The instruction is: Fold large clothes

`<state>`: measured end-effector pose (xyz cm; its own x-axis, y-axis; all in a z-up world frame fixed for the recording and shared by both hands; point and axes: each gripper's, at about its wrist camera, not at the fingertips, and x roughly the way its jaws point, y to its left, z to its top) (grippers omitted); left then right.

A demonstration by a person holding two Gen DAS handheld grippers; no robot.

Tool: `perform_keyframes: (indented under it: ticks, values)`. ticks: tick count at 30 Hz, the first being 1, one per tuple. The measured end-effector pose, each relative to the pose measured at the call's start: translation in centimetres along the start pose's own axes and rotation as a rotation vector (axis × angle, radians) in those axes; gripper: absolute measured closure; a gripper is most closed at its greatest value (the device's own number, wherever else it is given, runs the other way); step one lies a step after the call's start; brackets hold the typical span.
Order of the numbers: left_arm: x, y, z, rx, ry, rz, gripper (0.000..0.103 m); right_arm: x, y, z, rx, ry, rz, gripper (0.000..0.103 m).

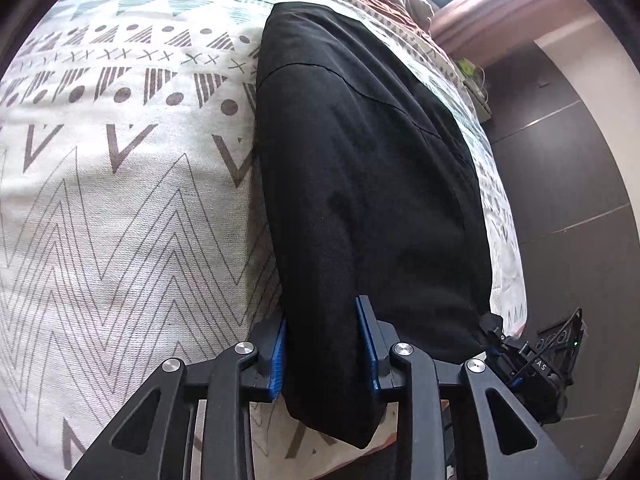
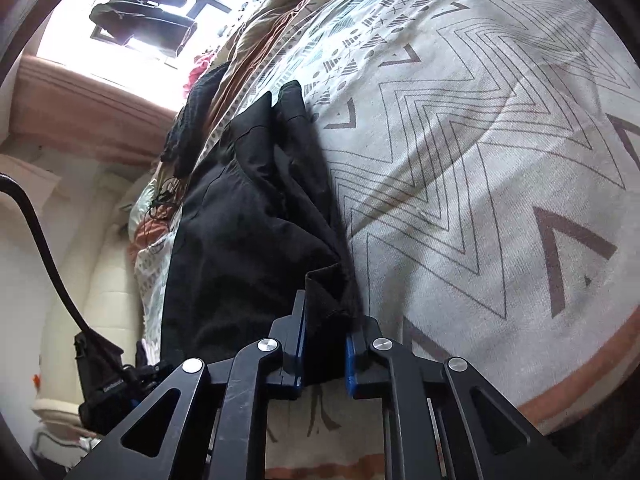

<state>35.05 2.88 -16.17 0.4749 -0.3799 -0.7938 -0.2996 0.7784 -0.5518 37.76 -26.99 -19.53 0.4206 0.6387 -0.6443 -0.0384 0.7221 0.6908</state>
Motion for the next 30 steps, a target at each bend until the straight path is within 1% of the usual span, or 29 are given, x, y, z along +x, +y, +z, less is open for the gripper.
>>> perform_keyframes:
  ticks: [1, 3, 7, 9, 11, 13, 15, 16, 17, 19, 21, 23, 25, 28, 30]
  values:
    - [-0.2, 0.0, 0.2, 0.011, 0.006, 0.002, 0.071, -0.2, 0.0, -0.3, 0.007, 0.011, 0.006, 0.088]
    - [-0.9, 0.3, 0.7, 0.037, 0.012, 0.013, 0.071, -0.3, 0.0, -1.1, 0.031, 0.062, 0.045, 0.088]
    - [-1.7, 1.2, 1.2, 0.059, 0.043, 0.012, 0.07, -0.5, 1.1, -3.0, -0.038, 0.142, 0.04, 0.088]
    - [-1.6, 1.9, 1.6, 0.05, 0.058, 0.015, 0.066, -0.5, 1.7, -3.7, -0.076, 0.177, 0.027, 0.086]
    - [-1.4, 2.7, 2.2, 0.025, 0.056, 0.024, 0.059, -0.8, 2.1, -3.6, -0.113, 0.187, -0.002, 0.081]
    - [-1.3, 3.4, 2.8, -0.002, 0.037, 0.005, 0.058, -1.2, 2.8, -2.8, -0.144, 0.176, -0.028, 0.071]
    - [-1.3, 3.5, 3.9, -0.01, 0.014, 0.002, 0.057, -1.8, 3.4, -1.5, -0.18, 0.133, -0.058, 0.06]
    - [-1.2, 3.4, 4.6, -0.004, -0.001, 0.004, 0.057, -1.9, 3.6, -0.7, -0.187, 0.118, -0.062, 0.047]
    - [-1.0, 3.4, 5.1, -0.001, -0.011, 0.006, 0.057, -2.0, 3.6, 0.2, -0.184, 0.107, -0.056, 0.037]
    - [-0.3, 3.2, 6.6, -0.005, -0.018, 0.008, 0.057, -1.7, 3.6, 1.7, -0.18, 0.097, -0.042, 0.034]
    - [0.4, 3.1, 7.8, -0.013, -0.021, 0.009, 0.057, -0.5, 3.7, 3.7, -0.184, 0.111, -0.043, 0.033]
    - [1.0, 3.1, 9.1, -0.023, -0.024, 0.007, 0.057, 0.7, 3.6, 5.2, -0.182, 0.126, -0.035, 0.025]
    - [1.5, 3.0, 9.9, -0.031, -0.026, 0.0, 0.057, 1.9, 3.7, 6.1, -0.176, 0.131, -0.031, 0.024]
    - [2.2, 2.7, 11.4, -0.028, -0.029, 0.002, 0.055, 4.6, 3.7, 7.9, -0.154, 0.175, 0.006, 0.024]
    - [2.7, 2.8, 12.3, -0.028, -0.029, -0.004, 0.053, 6.0, 3.9, 8.8, -0.159, 0.198, 0.014, 0.024]
